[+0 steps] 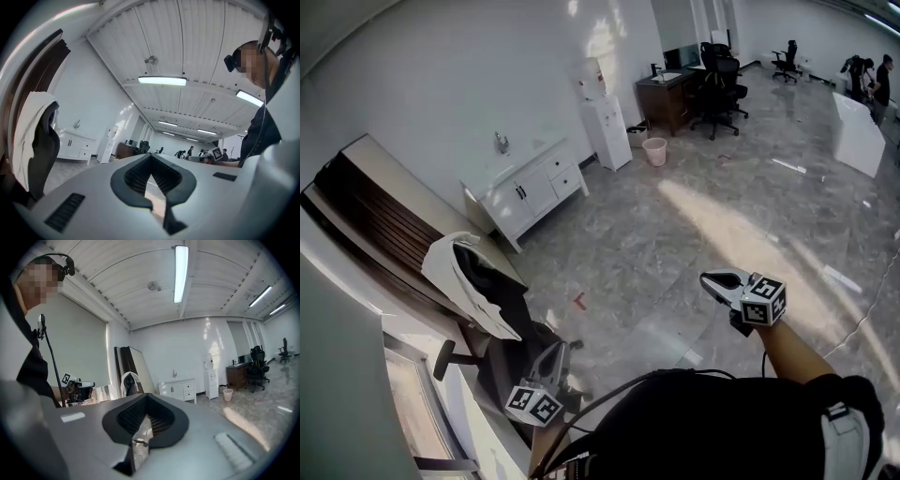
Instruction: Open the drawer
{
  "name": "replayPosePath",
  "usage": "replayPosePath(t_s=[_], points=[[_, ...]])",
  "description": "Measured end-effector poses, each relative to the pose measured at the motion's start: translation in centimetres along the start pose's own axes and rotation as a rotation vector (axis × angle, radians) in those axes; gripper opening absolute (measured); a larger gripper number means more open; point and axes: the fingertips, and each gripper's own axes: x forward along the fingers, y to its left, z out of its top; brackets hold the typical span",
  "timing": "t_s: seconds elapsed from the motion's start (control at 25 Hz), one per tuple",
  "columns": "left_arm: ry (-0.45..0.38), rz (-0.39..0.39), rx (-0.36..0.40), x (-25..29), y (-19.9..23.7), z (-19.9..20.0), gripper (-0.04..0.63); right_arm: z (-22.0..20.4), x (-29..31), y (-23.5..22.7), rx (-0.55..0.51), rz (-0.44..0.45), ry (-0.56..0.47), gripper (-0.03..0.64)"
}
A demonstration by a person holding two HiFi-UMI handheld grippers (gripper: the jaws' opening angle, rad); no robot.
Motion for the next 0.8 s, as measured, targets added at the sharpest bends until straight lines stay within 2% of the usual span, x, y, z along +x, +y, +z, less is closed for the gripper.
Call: replayPosePath(t_s=[0.16, 0.4, 0.64, 0.8], points=[[0.011, 0.005, 0.008, 4.2, -2.2, -0.6, 0.000, 0.1, -1.8, -4.5, -0.010, -0.003, 0.013, -0.006], [0.034, 0.013, 0.007, 8.1, -2.9, -1.4, 0.000, -0.6, -2.2, -8.6, 0.010, -0.002, 0.018, -0.006], [0.040, -0.008, -0.006, 11.1, -0.6, -1.5, 0.000, -1.1, -0.4, -10.9, 0.032, -0.028, 0.029, -0.006], [0.035, -0.040, -0.010, 12.7, 3.0, -0.8, 0.000, -0.4, 2.5, -11.3, 0.010, -0.057, 0.040, -0.006]])
